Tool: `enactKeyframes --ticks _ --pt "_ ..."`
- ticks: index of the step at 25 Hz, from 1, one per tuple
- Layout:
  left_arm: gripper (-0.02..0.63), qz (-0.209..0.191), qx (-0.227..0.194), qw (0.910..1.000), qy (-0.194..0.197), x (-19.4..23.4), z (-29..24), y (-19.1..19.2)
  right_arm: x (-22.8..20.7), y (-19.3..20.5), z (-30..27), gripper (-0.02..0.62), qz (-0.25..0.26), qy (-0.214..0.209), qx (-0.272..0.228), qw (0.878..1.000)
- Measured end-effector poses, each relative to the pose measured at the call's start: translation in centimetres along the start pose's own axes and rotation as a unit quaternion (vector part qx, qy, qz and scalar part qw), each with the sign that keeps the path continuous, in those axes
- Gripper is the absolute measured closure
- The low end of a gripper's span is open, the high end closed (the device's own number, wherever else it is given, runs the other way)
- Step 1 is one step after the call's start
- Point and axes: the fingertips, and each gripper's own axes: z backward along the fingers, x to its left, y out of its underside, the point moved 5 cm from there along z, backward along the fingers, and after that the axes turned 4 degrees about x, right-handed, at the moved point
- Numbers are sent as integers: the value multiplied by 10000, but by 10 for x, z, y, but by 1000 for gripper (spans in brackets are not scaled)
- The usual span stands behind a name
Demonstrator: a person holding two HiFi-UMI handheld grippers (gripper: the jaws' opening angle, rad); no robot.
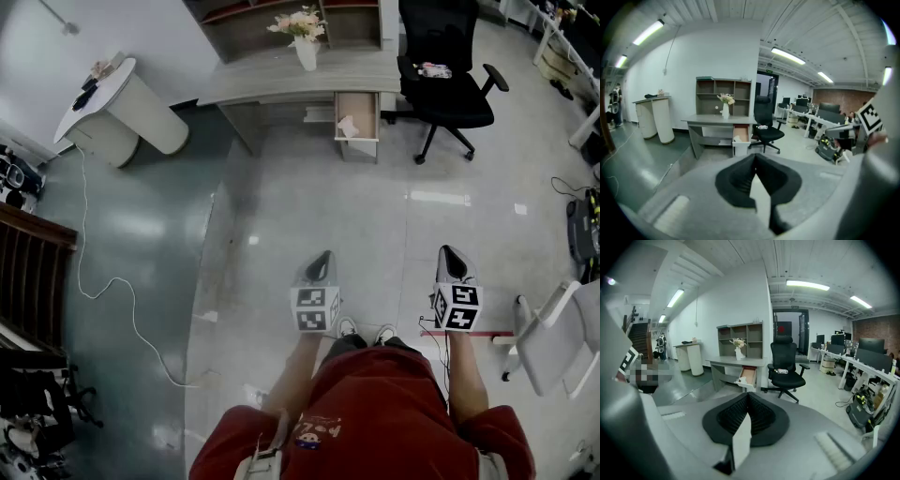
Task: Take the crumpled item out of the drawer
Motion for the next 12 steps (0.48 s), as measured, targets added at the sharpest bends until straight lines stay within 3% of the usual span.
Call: enactKeyframes --ticks 12 --pt "609 -32 -48 10000 27 45 4 -6 39 -10 -24 594 -179 4 -29 9998"
